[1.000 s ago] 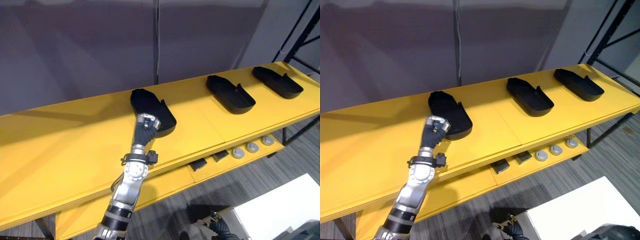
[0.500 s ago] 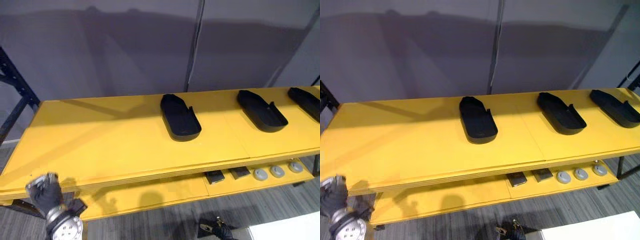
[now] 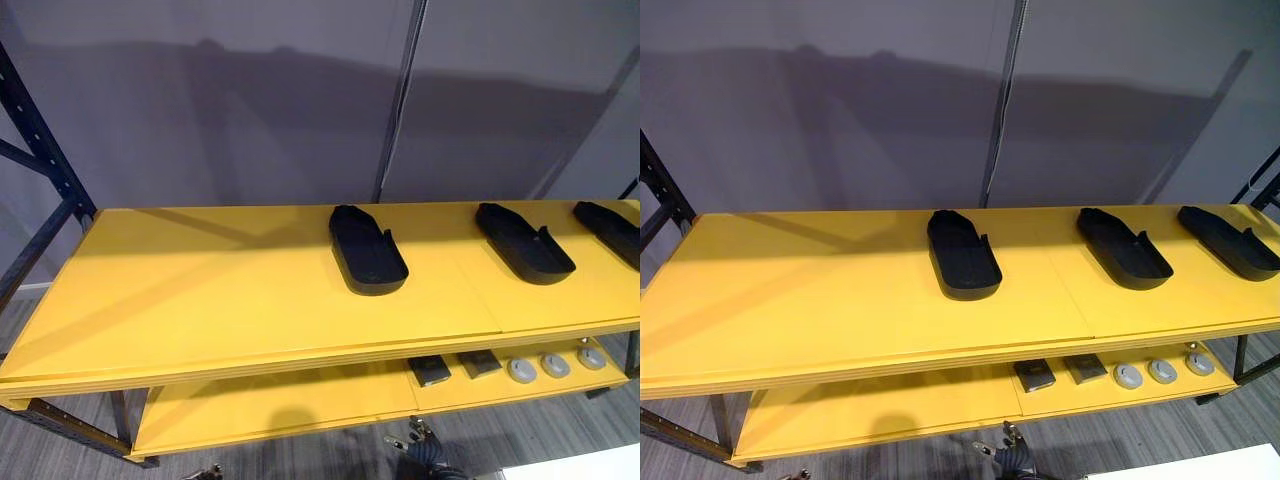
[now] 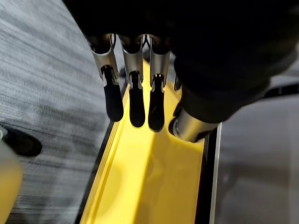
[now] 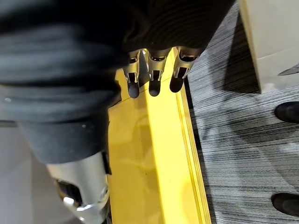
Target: Walk over and take plastic housings, then place them on the shelf
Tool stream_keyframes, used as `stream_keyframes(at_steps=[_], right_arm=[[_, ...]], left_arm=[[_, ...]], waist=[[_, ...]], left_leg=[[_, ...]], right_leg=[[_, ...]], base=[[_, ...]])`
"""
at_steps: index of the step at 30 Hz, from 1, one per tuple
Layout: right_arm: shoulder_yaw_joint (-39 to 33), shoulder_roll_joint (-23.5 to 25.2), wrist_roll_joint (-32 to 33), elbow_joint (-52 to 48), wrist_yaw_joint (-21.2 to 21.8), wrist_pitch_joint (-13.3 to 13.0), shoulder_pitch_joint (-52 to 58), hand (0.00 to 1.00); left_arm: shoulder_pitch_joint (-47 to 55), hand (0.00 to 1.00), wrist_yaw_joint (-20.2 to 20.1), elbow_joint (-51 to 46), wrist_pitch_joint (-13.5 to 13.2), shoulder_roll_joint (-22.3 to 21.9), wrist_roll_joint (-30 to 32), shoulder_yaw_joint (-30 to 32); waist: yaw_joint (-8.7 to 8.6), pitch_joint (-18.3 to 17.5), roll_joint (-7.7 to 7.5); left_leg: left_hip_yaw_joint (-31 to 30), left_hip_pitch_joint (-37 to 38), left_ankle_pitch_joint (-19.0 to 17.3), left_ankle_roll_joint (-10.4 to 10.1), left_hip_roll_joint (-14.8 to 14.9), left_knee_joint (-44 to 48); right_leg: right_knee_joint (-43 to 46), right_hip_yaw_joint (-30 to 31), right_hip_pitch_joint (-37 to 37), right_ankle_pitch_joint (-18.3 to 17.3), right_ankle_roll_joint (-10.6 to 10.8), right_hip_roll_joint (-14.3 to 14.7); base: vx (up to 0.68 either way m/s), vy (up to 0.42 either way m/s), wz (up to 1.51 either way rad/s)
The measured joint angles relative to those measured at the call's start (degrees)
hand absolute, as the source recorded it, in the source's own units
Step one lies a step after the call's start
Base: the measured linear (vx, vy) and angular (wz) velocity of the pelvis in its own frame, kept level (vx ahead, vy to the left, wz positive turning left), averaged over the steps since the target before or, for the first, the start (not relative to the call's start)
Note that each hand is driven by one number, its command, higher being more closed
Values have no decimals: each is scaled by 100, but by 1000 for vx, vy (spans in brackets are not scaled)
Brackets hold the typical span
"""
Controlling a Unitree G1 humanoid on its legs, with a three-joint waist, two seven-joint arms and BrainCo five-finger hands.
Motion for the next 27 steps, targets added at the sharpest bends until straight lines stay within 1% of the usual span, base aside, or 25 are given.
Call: stream_keyframes(at_steps=[4, 8, 10, 12, 15, 18, 20, 21, 22, 23, 24, 25, 27], right_arm=[[-90, -62, 20, 101, -118, 0, 113, 0], [-90, -61, 47, 264, -161, -1, 115, 0], [-89, -60, 62, 274, -173, -1, 112, 0], [-91, -61, 81, 274, -189, -1, 86, 0], [-91, -62, 72, 271, -197, -1, 4, 0], [-91, -65, 44, 257, -200, -5, -78, 0], [-89, -74, 31, 246, -212, -5, -135, 0], [-88, -91, 3, 191, -240, -5, -194, 0], [-89, -122, -11, 79, -271, -5, -254, 0], [-89, -140, -12, 37, -287, -5, -304, 0], [-89, -200, -17, 16, -298, -5, -445, 0], [-76, -269, -36, -17, -298, -6, -590, 0], [-79, -283, -48, -225, -300, -5, -649, 0]], left_arm=[[-138, 0, -154, 123, -73, 52, 151, -541], [-288, 0, -259, 254, -126, 182, 338, -875], [-341, 0, -297, 342, -136, 229, 348, -991], [-348, 0, -323, 342, -136, 293, 484, -1100], [-386, 0, -376, 366, -137, 398, 698, -1227], [-442, 0, -377, 451, -140, 438, 786, -1321], [-484, 0, -376, 491, -140, 427, 791, -1320], [-549, 0, -377, 489, -141, 417, 791, -1323], [-616, 0, -374, 489, -146, 399, 792, -1318], [-640, 0, -374, 482, -148, 390, 790, -1317], [-694, 0, -368, 446, -161, 375, 780, -1313], [-695, 0, -366, 445, -162, 353, 774, -1314], [-774, 0, -367, 437, -163, 349, 773, -1313]], waist=[[-24, 5, 106], [-36, 18, 143], [-44, 25, 154], [-49, 32, 157], [-160, 53, 177], [-166, 86, 216], [-164, 165, 237], [-167, 239, 203], [-164, 280, 207], [-165, 303, 203], [-139, 363, 212], [-104, 405, 270], [-74, 473, 262]], left_leg=[[90, 40, 1, 0, 9, -41], [133, 50, 3, -1, 22, -76], [184, 61, 4, -2, 34, -92], [241, 63, 17, 20, 47, -93], [306, 85, -6, -10, 72, -92], [455, 75, -66, -33, 111, -39], [535, 51, -169, -41, 139, 108], [541, -51, -310, -47, 122, 381], [454, -288, -457, -36, 102, 749], [300, -408, -513, 0, 78, 912], [-89, -561, -629, -18, 51, 1182], [-296, -595, -814, -9, 54, 1313], [-140, -604, -965, 56, 29, 1493]], right_leg=[[27, 98, -38, -12, 15, 16], [23, 143, -72, -19, 12, 42], [24, 209, -104, -27, 11, 68], [23, 295, -132, -30, 7, 95], [22, 343, -148, -44, -3, 126], [45, 531, -230, -42, -5, 178], [82, 650, -264, -44, -8, 212], [134, 719, -349, -49, -16, 217], [184, 785, -480, -49, -17, 215], [226, 832, -561, -49, -17, 212], [333, 1013, -733, -47, -14, 227], [446, 1222, -840, -44, -7, 285], [540, 1443, -930, -33, 12, 290]], base=[[-11, -4, -10], [6, -7, -8], [23, -5, -13], [22, -5, -15], [18, -14, -10], [1, -5, -31], [4, -6, -29], [-16, 6, -22], [-18, 7, -21], [-35, 0, -41], [-14, -6, -70], [-11, 8, -82], [-32, 109, -70]])
